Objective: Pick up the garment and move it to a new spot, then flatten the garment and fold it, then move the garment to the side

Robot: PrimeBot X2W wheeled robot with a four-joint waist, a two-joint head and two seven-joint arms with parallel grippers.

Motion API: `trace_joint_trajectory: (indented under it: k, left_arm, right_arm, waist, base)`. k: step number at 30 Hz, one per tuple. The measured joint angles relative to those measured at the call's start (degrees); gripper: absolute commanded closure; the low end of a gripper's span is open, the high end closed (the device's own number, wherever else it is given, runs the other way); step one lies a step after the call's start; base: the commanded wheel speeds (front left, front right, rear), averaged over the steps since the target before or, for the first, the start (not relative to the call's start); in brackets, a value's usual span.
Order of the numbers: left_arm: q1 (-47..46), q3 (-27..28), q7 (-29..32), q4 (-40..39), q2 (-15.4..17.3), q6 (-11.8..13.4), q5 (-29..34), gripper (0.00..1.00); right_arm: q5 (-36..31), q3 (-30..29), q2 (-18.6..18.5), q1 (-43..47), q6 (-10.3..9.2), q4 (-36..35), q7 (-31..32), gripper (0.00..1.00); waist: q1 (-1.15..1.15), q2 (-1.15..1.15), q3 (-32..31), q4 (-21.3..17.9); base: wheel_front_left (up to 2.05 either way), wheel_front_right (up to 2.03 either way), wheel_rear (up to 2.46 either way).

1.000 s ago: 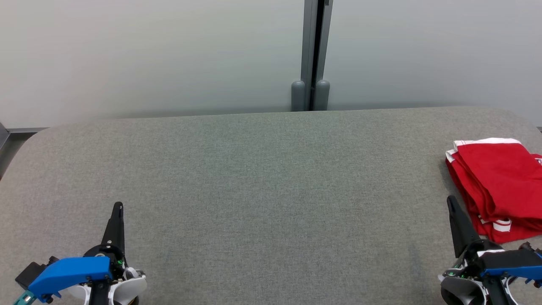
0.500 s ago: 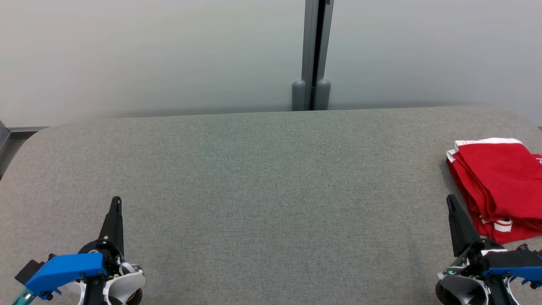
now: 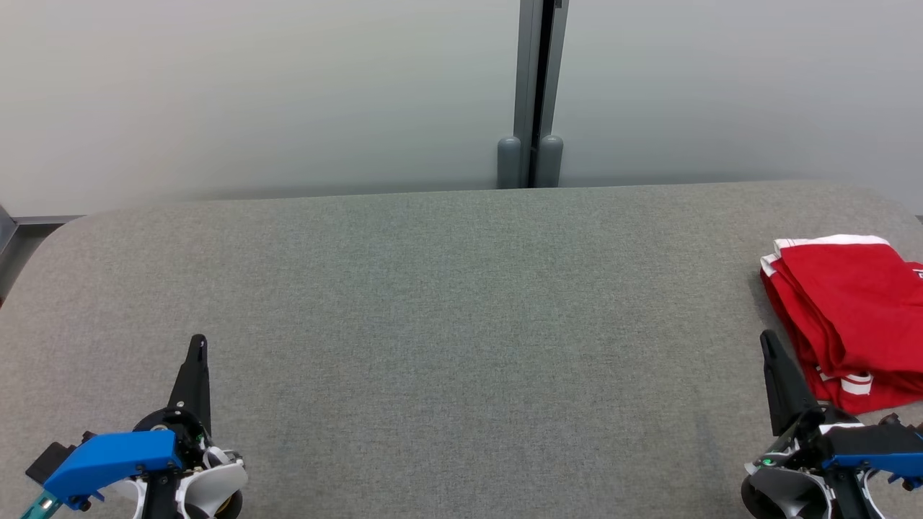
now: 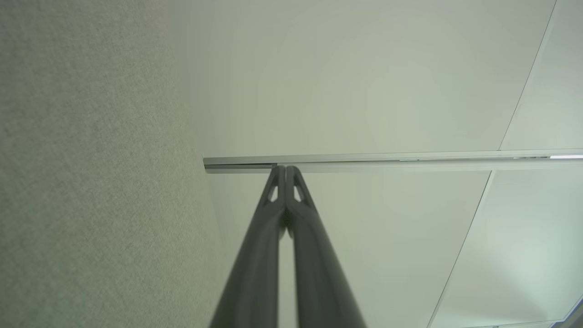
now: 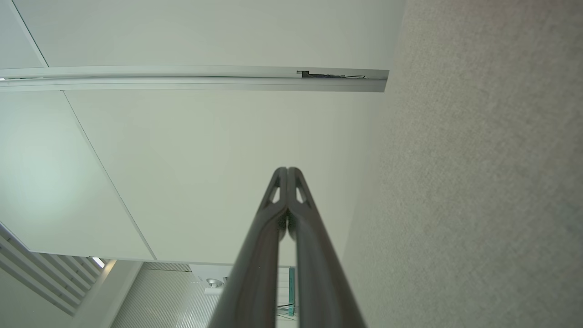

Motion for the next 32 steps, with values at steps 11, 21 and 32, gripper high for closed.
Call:
trace_joint_trajectory:
  k: [11, 21, 32]
  left_arm:
    - [0.0, 0.0, 0.0, 0.0, 0.0, 0.0, 0.0, 1.00]
    - [0.0, 0.0, 0.0, 0.0, 0.0, 0.0, 0.0, 1.00]
    - [0.0, 0.0, 0.0, 0.0, 0.0, 0.0, 0.0, 1.00]
  right_arm:
    - [0.0, 0.0, 0.0, 0.0, 0.00, 0.0, 0.0, 1.00]
    - [0.0, 0.0, 0.0, 0.0, 0.00, 0.0, 0.0, 1.00]
    - [0.0, 0.0, 0.0, 0.0, 0.00, 0.0, 0.0, 1.00]
  waist:
    - [0.00, 0.00, 0.0, 0.0]
    - [0.00, 0.00, 0.0, 0.0]
    - [0.00, 0.00, 0.0, 0.0]
  base:
    - [0.00, 0.00, 0.00]
    - [0.00, 0.00, 0.00]
    - [0.00, 0.00, 0.00]
